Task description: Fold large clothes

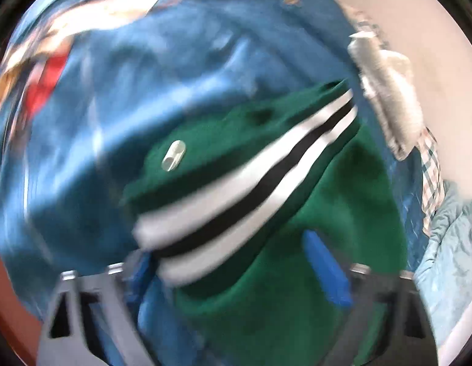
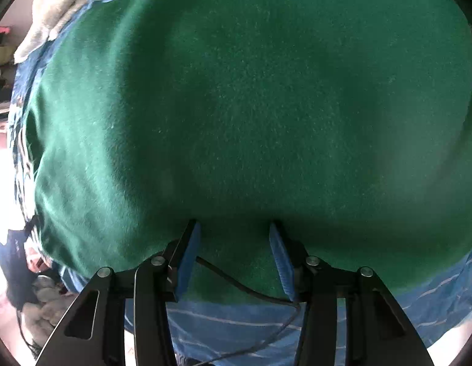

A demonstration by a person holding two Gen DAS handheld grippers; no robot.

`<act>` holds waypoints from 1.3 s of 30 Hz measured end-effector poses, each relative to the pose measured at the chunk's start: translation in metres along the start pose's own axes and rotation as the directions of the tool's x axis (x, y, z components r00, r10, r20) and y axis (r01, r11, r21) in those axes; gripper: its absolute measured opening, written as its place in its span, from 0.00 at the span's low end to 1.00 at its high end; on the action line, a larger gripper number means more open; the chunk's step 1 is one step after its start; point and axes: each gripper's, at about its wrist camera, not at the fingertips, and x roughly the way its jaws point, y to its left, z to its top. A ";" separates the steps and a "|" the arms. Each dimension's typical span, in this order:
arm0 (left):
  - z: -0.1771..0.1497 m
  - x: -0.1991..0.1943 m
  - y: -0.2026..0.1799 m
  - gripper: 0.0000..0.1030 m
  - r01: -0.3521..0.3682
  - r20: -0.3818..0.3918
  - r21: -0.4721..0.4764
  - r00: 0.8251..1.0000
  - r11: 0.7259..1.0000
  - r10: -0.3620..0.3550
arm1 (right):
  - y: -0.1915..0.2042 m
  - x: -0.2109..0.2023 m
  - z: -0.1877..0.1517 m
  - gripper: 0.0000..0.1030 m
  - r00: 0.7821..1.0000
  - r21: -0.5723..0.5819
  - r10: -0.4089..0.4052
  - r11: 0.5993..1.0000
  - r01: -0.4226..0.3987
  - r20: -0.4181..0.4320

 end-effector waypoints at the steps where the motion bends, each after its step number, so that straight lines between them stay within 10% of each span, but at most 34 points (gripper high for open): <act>1: 0.006 0.006 -0.001 0.76 -0.008 -0.007 -0.004 1.000 1.000 0.008 | -0.001 0.000 -0.001 0.49 1.000 0.005 0.000 1.000 0.000 0.000; 8: 0.011 0.025 0.003 0.57 0.061 0.023 -0.008 0.998 0.998 -0.061 | -0.010 0.002 -0.008 0.50 0.999 0.023 0.033 0.999 -0.033 0.005; 11: 0.009 0.035 0.013 0.77 0.158 0.054 -0.059 0.987 0.986 -0.155 | -0.012 0.002 -0.006 0.51 0.999 0.027 0.041 0.999 -0.041 0.008; 15: 0.014 0.042 0.006 0.81 0.158 0.100 -0.080 0.984 0.984 -0.149 | -0.017 0.001 -0.005 0.57 0.999 0.007 0.044 0.999 -0.045 0.017; 18: 0.019 0.036 -0.007 0.29 0.142 0.144 -0.099 0.981 0.985 -0.127 | -0.017 -0.002 -0.011 0.58 0.998 -0.012 0.045 0.999 -0.045 0.034; 26: 0.005 -0.051 -0.091 0.21 -0.035 0.338 0.169 0.941 0.985 -0.024 | -0.021 -0.046 -0.029 0.60 0.987 -0.044 0.040 0.998 -0.034 0.154; 30: 0.012 -0.107 -0.110 0.21 -0.056 0.418 0.228 0.908 0.972 -0.046 | -0.031 -0.085 -0.039 0.86 0.957 -0.058 -0.116 0.989 0.136 0.266; 34: 0.004 -0.158 -0.146 0.21 -0.161 0.520 0.402 0.851 0.901 -0.079 | -0.044 -0.104 -0.042 0.87 0.936 -0.106 -0.158 0.974 0.200 0.315; 37: -0.026 -0.171 -0.189 0.21 -0.233 0.544 0.571 0.826 0.787 -0.151 | -0.064 -0.104 -0.041 0.87 0.951 -0.082 -0.094 0.989 0.123 0.295; 39: -0.068 -0.170 -0.223 0.21 -0.219 0.492 0.696 0.839 0.684 -0.232 | -0.080 -0.102 -0.041 0.87 0.957 -0.047 -0.067 0.995 0.084 0.282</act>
